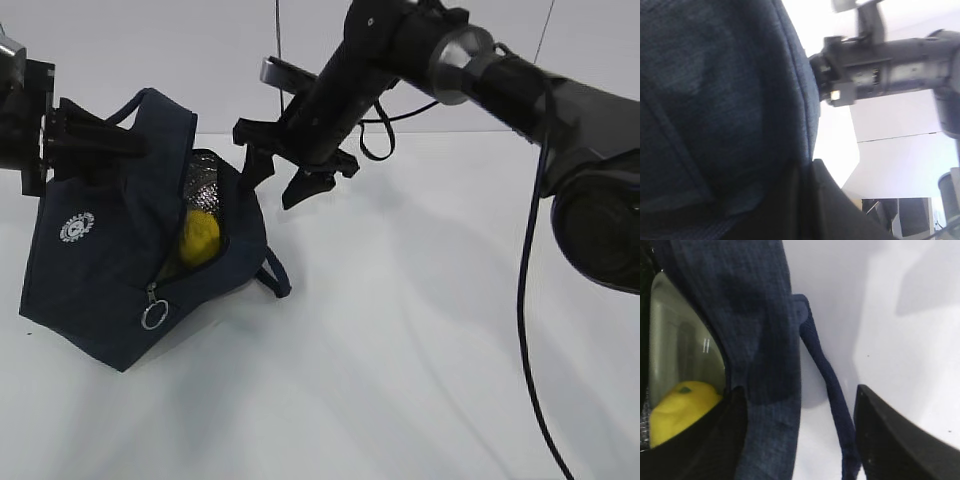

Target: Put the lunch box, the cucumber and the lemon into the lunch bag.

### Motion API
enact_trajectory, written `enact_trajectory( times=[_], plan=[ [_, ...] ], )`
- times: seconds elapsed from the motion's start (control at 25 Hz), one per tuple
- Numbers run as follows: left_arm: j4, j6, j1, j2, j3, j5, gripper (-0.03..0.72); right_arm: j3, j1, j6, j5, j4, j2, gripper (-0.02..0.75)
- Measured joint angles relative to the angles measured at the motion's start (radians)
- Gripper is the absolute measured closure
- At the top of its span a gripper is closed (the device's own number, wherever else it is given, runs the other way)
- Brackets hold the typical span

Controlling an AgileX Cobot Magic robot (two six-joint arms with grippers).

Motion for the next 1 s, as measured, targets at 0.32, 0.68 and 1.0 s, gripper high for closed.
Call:
enact_trajectory(
  times=[0.32,0.68,1.0],
  plan=[
    [0.004,0.000,0.000,0.000,0.000,0.000,0.691,0.004,0.000,0.004,0.000,0.066,0.049,0.241],
    [0.007,0.000,0.000,0.000,0.000,0.000,0.691,0.004,0.000,0.004,-0.002,0.117,0.075,0.394],
    [0.014,0.000,0.000,0.000,0.000,0.000,0.691,0.004,0.000,0.004,-0.004,0.109,0.079,0.727]
  ],
)
